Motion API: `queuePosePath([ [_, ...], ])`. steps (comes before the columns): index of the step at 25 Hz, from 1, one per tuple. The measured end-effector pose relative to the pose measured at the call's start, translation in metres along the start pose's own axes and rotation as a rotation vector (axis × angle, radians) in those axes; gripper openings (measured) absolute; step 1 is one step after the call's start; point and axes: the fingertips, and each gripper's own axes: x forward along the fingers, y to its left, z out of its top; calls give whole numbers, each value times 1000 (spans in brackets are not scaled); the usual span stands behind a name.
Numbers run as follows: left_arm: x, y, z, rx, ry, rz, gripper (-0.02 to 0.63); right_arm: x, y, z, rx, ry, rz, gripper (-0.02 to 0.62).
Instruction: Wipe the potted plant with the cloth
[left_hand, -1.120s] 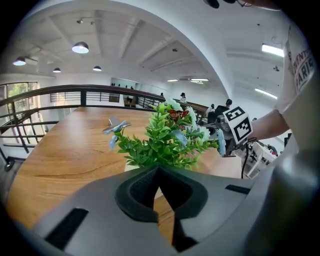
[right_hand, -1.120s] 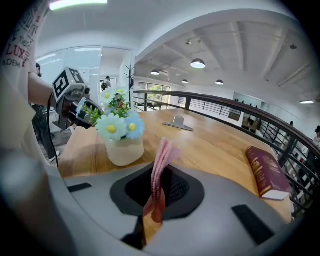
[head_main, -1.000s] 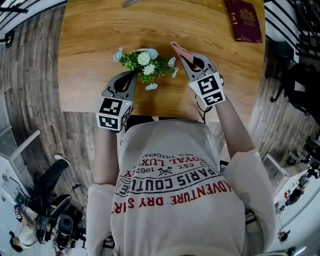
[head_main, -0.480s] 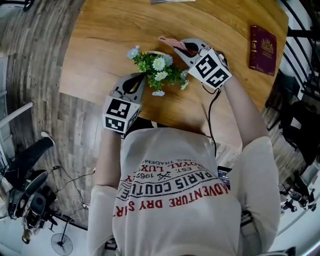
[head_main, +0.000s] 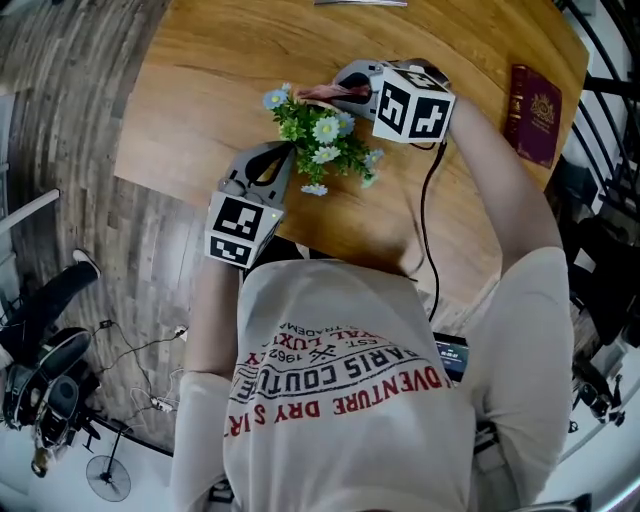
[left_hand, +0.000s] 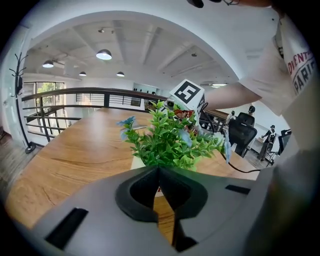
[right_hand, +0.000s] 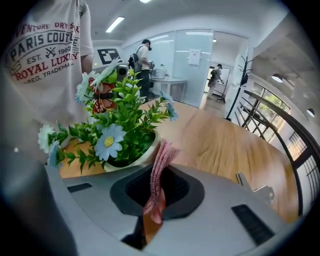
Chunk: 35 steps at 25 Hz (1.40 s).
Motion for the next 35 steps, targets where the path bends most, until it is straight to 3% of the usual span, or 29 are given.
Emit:
queuePosePath([
  [6,0,0,0,-5,1,-2,17,0,7,-7,-102,76,65,40],
  [12,0,1,1,-13,1,-1,17,-6,18,-17,-101,89,72,40],
  [30,1,4,1,-7,-7,-1,17,-14,71,-37,156,-12,19,40],
  [35,2,5,0,-24,-7,-1,17,-30,59,-44,216,7,-80,40],
])
